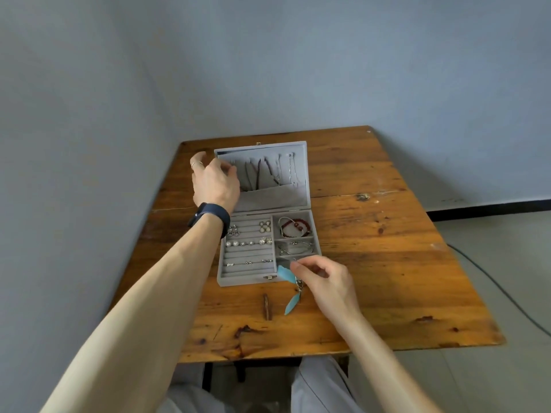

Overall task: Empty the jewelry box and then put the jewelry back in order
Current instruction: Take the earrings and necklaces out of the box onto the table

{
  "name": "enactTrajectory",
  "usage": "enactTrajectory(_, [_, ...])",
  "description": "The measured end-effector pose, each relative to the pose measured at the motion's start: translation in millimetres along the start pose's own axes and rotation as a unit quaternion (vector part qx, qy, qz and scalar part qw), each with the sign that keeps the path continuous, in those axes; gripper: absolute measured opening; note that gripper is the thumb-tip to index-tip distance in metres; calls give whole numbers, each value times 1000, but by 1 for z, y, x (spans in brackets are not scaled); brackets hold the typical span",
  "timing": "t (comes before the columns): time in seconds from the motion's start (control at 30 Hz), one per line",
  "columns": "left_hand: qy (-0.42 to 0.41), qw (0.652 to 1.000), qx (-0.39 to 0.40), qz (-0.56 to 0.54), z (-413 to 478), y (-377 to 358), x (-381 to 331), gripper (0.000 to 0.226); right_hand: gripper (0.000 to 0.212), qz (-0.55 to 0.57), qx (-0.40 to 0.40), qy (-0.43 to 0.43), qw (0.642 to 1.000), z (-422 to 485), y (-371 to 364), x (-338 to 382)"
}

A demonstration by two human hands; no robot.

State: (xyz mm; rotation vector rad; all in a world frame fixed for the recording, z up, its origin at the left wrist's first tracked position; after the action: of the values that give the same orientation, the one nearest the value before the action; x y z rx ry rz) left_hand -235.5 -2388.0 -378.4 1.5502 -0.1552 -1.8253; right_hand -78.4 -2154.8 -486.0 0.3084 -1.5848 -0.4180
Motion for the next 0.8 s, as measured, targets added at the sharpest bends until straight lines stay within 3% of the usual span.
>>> enactTrajectory(0.33, [-28,988,-21,-152,17,28,-29,10,6,-5,29,-7,1000,2,-1,2])
enactTrajectory(0.53, [34,936,11,-349,-12,65,-28,14,8,3,57,0,998,2,8,26])
enactTrajectory(0.8, [91,895,84,-429,-87,116,5,21,5,40,63,74,994,-19,5,89])
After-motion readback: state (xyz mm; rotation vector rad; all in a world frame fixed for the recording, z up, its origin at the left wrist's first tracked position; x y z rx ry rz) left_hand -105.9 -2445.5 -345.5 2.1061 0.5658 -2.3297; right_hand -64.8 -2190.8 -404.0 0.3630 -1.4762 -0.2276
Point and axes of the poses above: each hand's wrist, its own z-axis towards the middle knuckle, its own y-axis out of the back of the hand, x = y × z, the point moved 8 cm from there along z, towards the middle knuckle, and after that the axes turned 13 degrees about -z, right-handed, at the moved point
